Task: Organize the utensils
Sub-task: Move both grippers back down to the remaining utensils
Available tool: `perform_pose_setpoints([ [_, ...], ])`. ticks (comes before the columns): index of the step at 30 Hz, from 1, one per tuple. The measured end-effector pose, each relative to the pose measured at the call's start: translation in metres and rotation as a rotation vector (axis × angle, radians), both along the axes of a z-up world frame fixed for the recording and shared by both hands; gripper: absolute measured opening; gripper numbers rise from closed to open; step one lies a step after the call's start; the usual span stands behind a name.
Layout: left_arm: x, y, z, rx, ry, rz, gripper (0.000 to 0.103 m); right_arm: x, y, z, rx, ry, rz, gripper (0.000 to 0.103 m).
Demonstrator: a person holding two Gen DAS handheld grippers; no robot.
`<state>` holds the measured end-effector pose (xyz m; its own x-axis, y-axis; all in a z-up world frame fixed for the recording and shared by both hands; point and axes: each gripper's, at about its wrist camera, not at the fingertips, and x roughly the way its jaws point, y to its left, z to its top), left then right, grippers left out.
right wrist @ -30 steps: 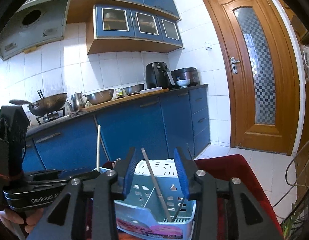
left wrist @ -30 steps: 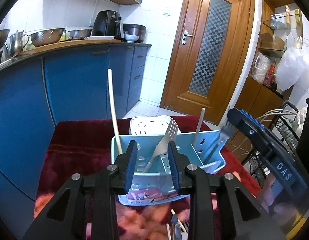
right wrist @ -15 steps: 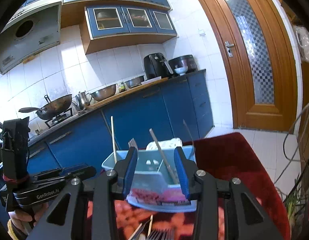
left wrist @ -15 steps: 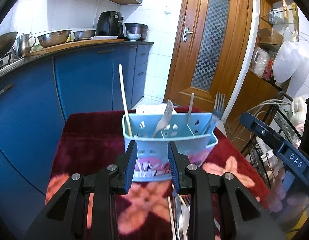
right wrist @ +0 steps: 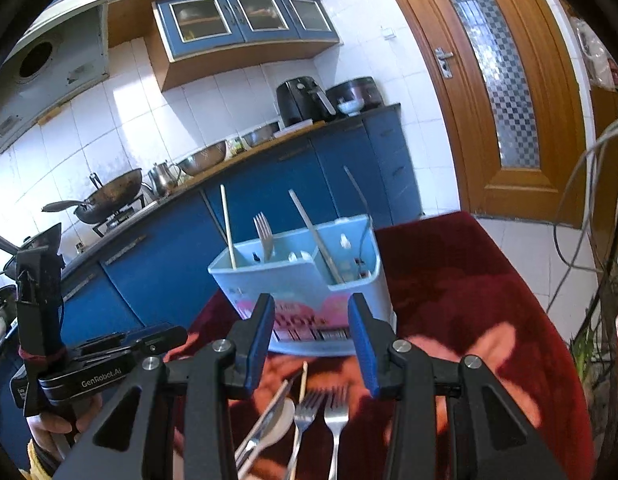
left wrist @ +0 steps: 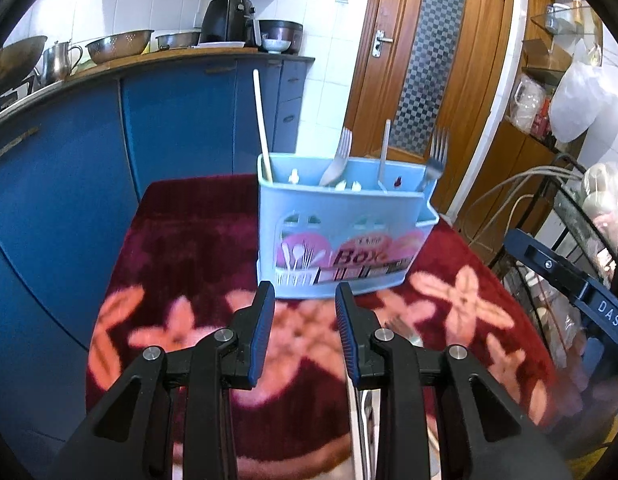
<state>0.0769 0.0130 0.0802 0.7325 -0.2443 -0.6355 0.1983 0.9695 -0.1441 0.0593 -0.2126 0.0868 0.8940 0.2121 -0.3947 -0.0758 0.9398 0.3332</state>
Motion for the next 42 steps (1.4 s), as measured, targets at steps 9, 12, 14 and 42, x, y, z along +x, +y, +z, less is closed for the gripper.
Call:
perform_pose_setpoints([
  [9,-0.002,-0.004,-0.027,0.008,0.067,-0.019,0.031,-0.007,0.004,-0.030,-0.016,0.117,-0.012,0.041],
  [12,0.000,-0.002,-0.036,0.005,0.091,-0.015,0.031,-0.007,0.006,-0.042,-0.015,0.167,-0.008,0.041],
  [14,0.000,0.000,-0.041,0.000,0.105,-0.009,0.031,-0.006,0.007,-0.048,-0.020,0.187,-0.010,0.041],
  [42,-0.002,0.000,-0.069,0.002,0.185,-0.002,0.031,0.025,0.038,-0.106,-0.196,0.414,0.028,0.026],
])
